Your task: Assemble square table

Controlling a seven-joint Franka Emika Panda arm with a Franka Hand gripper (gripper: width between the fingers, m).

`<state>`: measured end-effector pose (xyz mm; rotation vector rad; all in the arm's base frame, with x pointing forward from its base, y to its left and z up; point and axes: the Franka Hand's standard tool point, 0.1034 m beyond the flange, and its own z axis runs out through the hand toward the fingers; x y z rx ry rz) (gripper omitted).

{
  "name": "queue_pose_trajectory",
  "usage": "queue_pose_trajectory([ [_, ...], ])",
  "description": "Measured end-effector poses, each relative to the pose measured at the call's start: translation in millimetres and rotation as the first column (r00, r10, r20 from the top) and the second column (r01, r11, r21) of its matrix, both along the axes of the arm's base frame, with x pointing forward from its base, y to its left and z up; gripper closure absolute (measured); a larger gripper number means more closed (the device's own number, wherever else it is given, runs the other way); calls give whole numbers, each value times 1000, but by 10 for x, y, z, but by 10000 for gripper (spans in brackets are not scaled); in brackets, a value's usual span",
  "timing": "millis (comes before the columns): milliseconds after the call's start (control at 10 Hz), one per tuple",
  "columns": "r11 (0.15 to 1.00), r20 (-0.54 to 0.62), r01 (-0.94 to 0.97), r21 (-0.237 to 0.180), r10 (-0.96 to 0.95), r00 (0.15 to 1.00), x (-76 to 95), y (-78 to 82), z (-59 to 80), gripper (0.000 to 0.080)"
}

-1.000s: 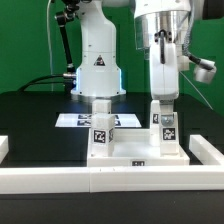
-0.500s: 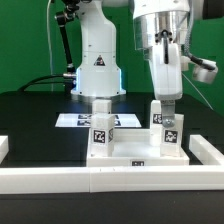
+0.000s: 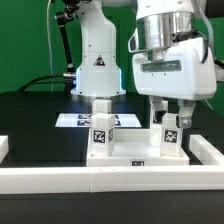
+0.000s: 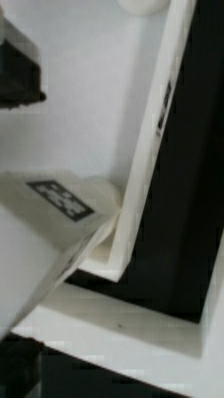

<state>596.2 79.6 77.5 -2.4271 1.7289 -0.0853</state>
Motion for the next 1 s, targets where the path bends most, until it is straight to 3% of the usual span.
queue_pose_trajectory([
  [200,982,-9,-191,-11,191,982,38,11,3,151],
  [400,911,-37,-411,-29,410,911,86,12,1,151],
  [800,800,-42,-596,-72,595,803,126,-32,-16,151],
  [1000,798,-43,-599,-74,597,801,127,-44,-16,412],
])
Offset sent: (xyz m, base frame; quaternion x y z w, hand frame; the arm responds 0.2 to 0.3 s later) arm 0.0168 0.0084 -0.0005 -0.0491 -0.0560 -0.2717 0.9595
